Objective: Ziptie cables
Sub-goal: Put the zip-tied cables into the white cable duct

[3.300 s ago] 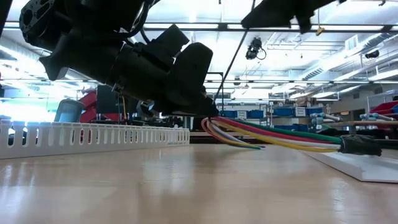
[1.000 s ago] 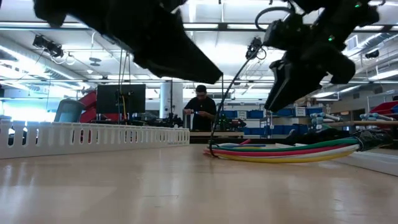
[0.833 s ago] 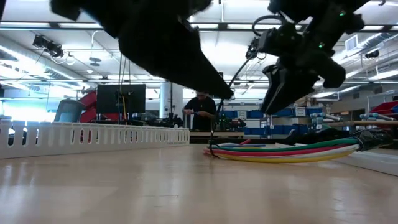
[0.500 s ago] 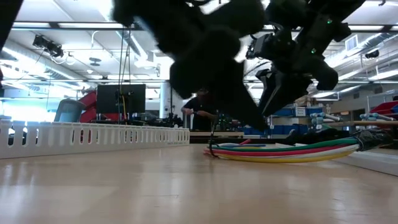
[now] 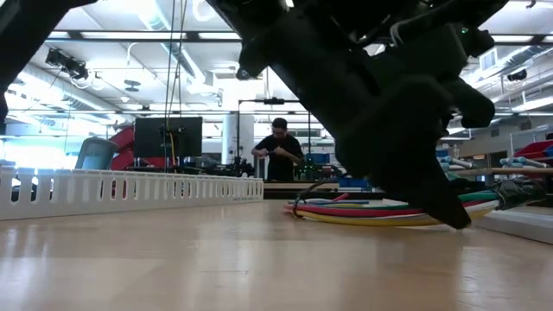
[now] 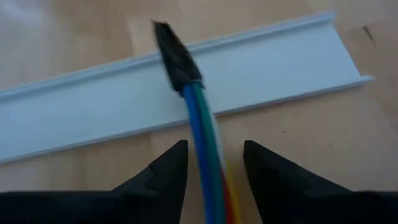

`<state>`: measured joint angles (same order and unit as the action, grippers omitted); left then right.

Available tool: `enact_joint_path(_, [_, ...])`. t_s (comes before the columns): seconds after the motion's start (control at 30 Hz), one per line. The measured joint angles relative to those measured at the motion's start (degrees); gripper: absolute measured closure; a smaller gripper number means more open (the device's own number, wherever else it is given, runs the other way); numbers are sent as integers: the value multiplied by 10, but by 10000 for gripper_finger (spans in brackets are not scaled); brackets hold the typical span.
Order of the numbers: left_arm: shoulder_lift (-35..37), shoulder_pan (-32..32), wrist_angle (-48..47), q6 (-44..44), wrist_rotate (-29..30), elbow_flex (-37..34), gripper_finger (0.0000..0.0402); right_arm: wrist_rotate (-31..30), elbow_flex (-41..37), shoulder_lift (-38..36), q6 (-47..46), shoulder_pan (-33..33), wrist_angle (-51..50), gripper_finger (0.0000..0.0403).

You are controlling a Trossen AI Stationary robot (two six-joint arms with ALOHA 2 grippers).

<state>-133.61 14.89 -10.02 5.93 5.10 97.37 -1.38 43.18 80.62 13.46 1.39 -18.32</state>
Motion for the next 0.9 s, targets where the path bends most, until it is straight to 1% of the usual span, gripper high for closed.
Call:
enact_joint_path(0.1, [-6,4,-33,11,-2,14,265,0,0,0,2,-1,2,290])
enact_joint_path(0.17, [-5,10,-69,12,5,20,303,0,0,0,3,-3,2,290])
enact_joint_path(0.27, [5,21,-161,13,15,38,373,6,0,0,9,-4,4,290])
enact_joint_path(0.3, [8,24,-194,13,17,45,380,13,0,0,14,-4,9,290])
enact_joint_path(0.37, [14,29,-259,16,23,58,380,27,0,0,21,-4,24,290])
enact_joint_path(0.43, [16,39,-330,33,47,74,378,42,0,0,22,-4,50,290])
enact_joint_path(0.53, [16,54,-459,86,82,103,378,63,0,0,23,-3,95,290])
enact_joint_path(0.6, [16,61,-518,115,102,112,378,74,0,0,22,-3,120,290])
enact_joint_path(0.7, [16,68,-619,117,137,117,379,79,0,5,21,-3,145,290])
enact_joint_path(0.77, [16,69,-663,117,143,119,380,79,0,16,18,-1,156,290])
enact_joint_path(0.9, [16,69,-726,119,152,119,383,56,1,86,11,6,249,290])
